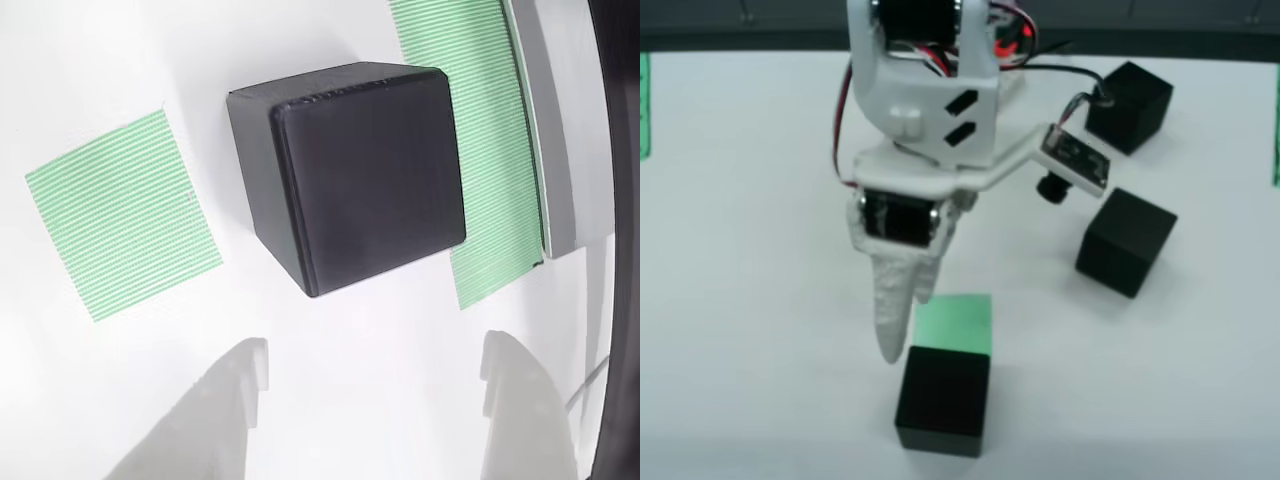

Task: Stack 3 Blocks on the chosen place.

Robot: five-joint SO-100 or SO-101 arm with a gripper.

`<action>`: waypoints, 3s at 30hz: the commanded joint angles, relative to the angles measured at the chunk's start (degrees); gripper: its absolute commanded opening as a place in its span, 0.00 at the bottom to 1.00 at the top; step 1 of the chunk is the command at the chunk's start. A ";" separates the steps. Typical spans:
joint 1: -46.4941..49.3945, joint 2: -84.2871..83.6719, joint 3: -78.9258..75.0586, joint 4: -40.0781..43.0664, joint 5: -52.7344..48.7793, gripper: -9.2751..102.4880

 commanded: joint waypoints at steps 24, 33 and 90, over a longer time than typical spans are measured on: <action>-2.37 -15.82 -17.05 3.96 -10.72 0.36; -3.08 -20.48 -21.53 6.15 -11.69 0.36; -1.58 -0.97 4.48 10.11 -18.28 0.27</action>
